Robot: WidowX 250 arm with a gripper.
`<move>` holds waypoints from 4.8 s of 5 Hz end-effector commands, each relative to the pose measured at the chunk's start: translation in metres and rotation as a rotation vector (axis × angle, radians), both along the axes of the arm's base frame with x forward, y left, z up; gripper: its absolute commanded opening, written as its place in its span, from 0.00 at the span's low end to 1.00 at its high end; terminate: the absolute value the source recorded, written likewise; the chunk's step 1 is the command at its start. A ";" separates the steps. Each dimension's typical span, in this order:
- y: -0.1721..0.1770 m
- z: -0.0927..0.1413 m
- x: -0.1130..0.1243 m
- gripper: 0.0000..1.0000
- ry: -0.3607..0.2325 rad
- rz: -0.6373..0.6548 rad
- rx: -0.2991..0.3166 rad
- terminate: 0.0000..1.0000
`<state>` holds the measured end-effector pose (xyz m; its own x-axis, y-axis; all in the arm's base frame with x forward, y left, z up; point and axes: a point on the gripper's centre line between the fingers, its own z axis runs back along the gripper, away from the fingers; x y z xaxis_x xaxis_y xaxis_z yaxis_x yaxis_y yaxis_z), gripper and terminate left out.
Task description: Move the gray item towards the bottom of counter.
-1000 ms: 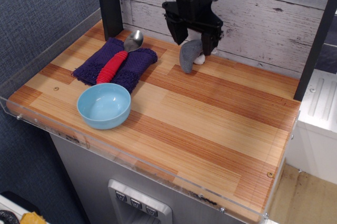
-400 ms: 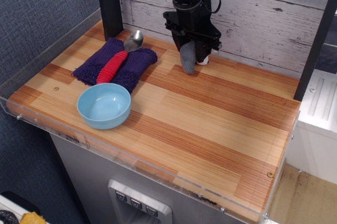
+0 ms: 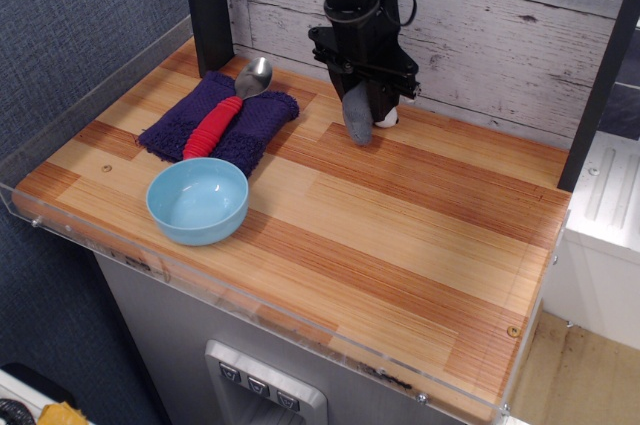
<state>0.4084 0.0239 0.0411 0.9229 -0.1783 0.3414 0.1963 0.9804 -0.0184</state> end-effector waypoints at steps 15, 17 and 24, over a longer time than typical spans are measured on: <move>-0.072 0.006 -0.137 1.00 0.157 -0.414 0.092 0.00; -0.085 0.052 -0.130 1.00 -0.001 -0.449 0.000 0.00; -0.057 0.136 -0.109 1.00 -0.269 -0.181 0.020 0.00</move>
